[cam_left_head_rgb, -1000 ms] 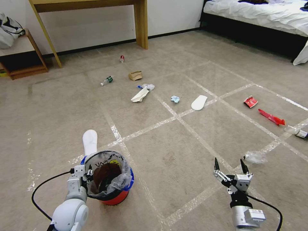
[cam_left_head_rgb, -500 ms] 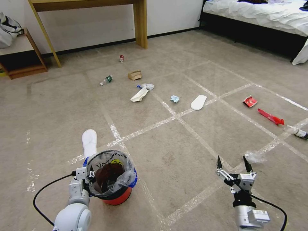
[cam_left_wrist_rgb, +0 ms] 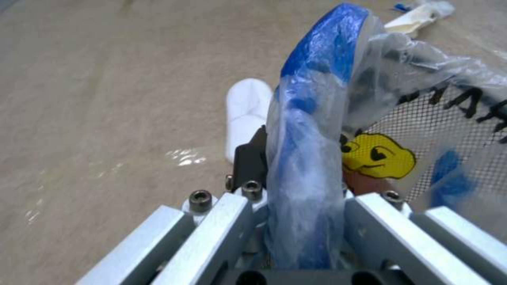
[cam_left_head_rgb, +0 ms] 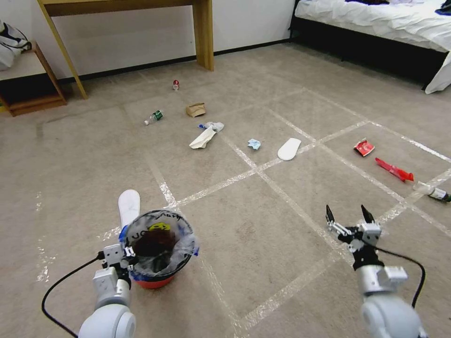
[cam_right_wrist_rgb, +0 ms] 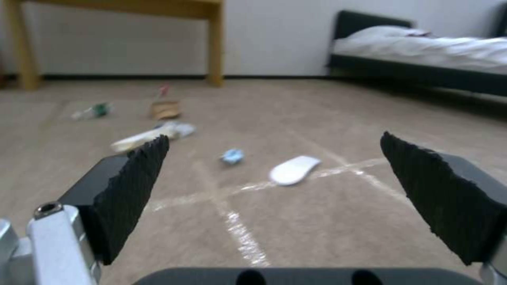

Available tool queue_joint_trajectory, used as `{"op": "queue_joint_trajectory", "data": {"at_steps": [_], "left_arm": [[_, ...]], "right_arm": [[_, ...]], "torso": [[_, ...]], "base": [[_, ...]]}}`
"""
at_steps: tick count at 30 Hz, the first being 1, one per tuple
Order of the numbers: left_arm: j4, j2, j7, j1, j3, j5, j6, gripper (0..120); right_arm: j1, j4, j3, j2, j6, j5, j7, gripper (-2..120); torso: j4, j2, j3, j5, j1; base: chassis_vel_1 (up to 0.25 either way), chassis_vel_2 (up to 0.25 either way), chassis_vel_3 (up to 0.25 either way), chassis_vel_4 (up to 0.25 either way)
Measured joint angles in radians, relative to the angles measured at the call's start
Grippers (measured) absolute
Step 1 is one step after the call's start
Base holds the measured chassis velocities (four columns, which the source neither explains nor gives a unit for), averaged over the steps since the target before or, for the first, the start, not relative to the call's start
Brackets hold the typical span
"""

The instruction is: Pick up the trash bin and place the garbage on the floor into it.

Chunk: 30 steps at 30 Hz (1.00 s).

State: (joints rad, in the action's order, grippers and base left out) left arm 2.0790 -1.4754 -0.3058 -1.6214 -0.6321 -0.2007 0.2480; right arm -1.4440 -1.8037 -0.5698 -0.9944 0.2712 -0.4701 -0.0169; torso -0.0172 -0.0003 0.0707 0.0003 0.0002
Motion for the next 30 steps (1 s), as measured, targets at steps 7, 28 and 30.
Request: {"op": "queue_joint_trajectory", "data": {"at_steps": [7,28,30], "left_arm": [[-0.023,0.002,0.011,-0.011,0.001,0.021,-0.037,4],[-0.058,0.082,0.06,0.112,0.016,0.07,-0.121,4],[-0.045,0.077,0.067,0.104,0.013,0.082,-0.132,4]], "right_arm": [[0.056,0.106,0.055,0.018,0.037,0.012,0.041,100],[-0.06,-0.072,-0.059,-0.266,0.017,0.278,-0.032,100],[-0.069,-0.08,-0.068,-0.265,0.02,0.279,-0.031,100]], "torso": [[-0.0004,0.0,0.0,0.0004,0.0],[-0.0008,0.0,0.0,-0.0005,0.0],[-0.0008,0.0,0.0,-0.0003,0.0]], "base": [[0.0,0.0,0.0,0.0],[0.0,0.0,0.0,0.0],[0.0,0.0,0.0,0.0]]}}
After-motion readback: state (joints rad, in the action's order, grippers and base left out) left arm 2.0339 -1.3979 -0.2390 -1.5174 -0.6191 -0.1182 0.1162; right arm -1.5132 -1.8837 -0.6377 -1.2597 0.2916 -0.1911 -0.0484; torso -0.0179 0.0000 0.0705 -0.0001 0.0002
